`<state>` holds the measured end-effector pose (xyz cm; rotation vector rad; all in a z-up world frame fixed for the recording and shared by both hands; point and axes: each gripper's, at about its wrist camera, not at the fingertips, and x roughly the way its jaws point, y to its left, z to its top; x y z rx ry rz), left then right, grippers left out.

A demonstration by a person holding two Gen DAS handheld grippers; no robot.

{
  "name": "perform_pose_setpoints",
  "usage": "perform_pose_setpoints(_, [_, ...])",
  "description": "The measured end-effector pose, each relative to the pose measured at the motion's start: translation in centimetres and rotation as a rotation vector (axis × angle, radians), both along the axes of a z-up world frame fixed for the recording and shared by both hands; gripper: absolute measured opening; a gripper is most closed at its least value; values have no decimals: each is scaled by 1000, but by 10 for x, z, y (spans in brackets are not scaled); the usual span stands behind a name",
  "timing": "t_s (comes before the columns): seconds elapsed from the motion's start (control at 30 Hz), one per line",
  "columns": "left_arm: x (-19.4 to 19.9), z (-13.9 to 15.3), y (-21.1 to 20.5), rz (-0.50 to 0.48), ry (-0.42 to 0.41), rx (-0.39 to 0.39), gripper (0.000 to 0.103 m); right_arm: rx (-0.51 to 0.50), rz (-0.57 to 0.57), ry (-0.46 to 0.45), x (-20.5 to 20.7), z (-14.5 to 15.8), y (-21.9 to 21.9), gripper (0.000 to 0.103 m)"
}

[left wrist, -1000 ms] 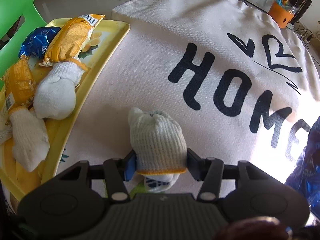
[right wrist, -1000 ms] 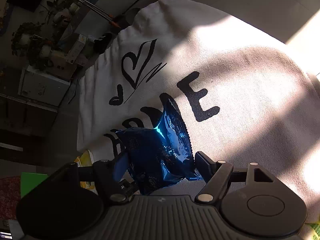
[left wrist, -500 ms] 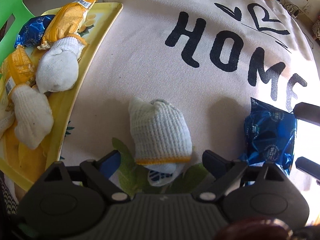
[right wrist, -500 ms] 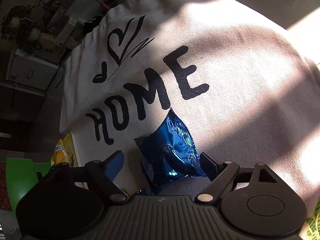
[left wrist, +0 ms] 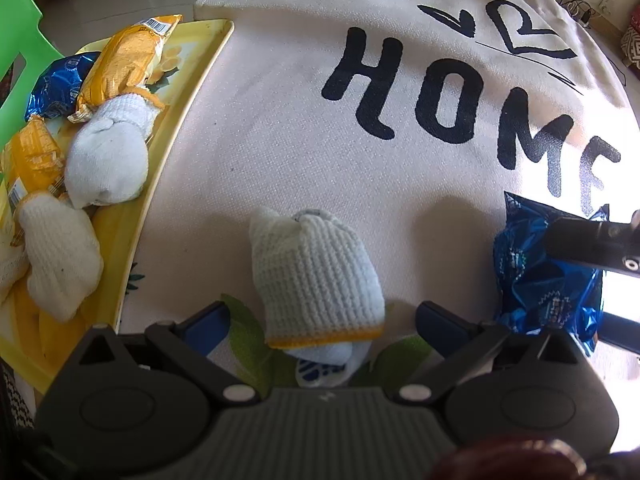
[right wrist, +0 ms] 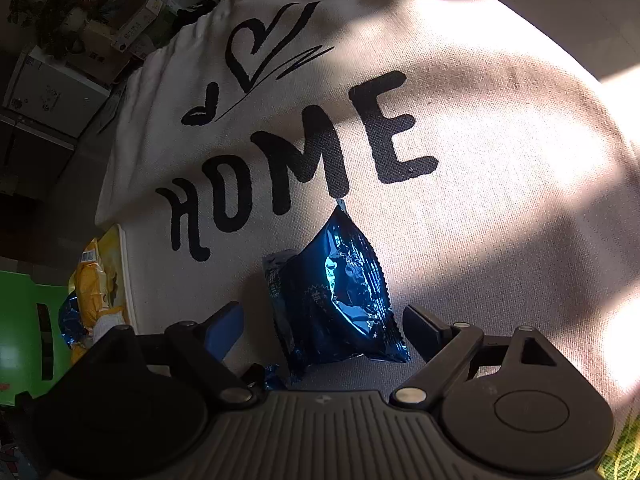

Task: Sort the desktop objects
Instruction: 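Close the right gripper on the blue foil bag while left holds the glove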

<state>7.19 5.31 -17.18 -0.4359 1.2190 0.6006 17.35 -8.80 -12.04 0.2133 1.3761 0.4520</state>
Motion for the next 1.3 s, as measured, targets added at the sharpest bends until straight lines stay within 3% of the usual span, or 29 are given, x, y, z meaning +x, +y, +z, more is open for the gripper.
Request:
perform_pose_setpoints(0.17, [-7,0,-1,2,-22,17,102,-42,39,-24,-3,-7,6,86])
perform_pose_setpoints(0.2, [-9,0,-2,4,-24,20,99,-40,40,-21,-4,-9,6,85])
perform_pose_setpoints(0.23, [-12,1,-4,5,-30,24,96,-32,33,-10,-5,-11,4,75])
perform_pose_setpoints(0.37, [-19,15,-12,-9,-58,7,51,11,5,-21,-6,-5,-2,64])
perform_pose_setpoints(0.5, [-28,21,-2,38,-102,-89,48,38,0,-51,-11,6,-7,63])
perform_pose_setpoints(0.83, [-55,65,-12,23,-196,-76,48,118,-36,-150,-28,45,-32,62])
perform_pose_setpoints(1.3, [-72,116,-35,-24,-316,-49,48,333,-129,-266,-43,78,-69,57])
